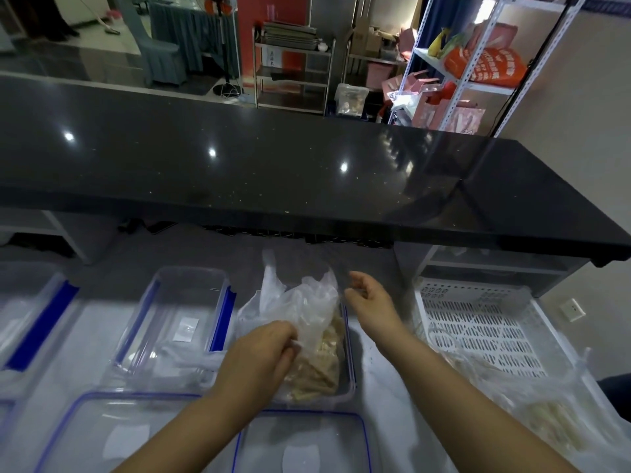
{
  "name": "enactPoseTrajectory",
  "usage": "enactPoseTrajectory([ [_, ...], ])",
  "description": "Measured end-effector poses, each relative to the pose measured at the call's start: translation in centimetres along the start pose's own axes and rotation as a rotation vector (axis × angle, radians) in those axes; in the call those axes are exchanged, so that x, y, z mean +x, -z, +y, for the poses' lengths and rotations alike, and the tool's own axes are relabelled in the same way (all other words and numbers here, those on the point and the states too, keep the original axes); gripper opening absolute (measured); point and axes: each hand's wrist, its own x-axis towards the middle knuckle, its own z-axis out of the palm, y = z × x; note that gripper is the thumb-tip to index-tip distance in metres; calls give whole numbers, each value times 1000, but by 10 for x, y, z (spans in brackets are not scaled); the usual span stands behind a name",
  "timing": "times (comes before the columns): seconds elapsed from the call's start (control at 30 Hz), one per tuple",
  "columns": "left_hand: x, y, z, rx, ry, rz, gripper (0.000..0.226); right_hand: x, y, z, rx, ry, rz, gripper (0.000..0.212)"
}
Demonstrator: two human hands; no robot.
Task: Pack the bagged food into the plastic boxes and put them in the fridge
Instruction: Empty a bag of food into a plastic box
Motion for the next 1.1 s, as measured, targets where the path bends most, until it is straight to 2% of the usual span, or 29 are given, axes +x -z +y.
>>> enactPoseTrajectory([
  [0.07, -5, -2, -1, -24, 68, -21, 14, 4, -12, -3, -96, -26, -71, 47],
  [0.13, -5, -3, -2, -71, 113, -27, 11, 6, -20, -7, -262, -44, -116, 37],
  [0.2, -6, -2, -4, -111, 130, -82, 27, 8, -24, -9, -328, -22, -74, 14],
  [0.27, -5, 0, -10, -44, 62, -188, 52, 6, -24, -9, -251, 13, 2, 14],
  [0.3, -5, 1, -13, 1, 13, -227, 55, 5, -22, -9, -159, 26, 43, 18],
  [0.37, -4, 1, -18, 63, -109, -211, 36, 3, -17, -13, 32, 20, 89, 21],
  [0.43, 0, 3, -19, 101, -145, -115, 11, 1, -12, -21, 126, -9, 92, 19],
  [0.57, 18, 0, -8, 7, -174, 20, 17, 3, -2, -34, 160, -33, 131, 19],
  [0.63, 28, 0, 3, -170, -85, -54, 20, 4, 5, -42, 188, -25, 149, 19],
  [0.7, 34, 4, 16, -444, 106, -171, 17, 4, 12, -50, 218, -6, 148, 17],
  [0.73, 37, 7, 22, -531, 160, -178, 17, 3, 14, -54, 233, 4, 151, 16],
  [0.97, 49, 19, 46, -784, 226, -180, 18, 0, 27, -79, 302, 62, 149, 17],
  [1.1, 49, 17, 37, -744, 241, -115, 16, -6, 23, -76, 261, 109, 56, 9],
])
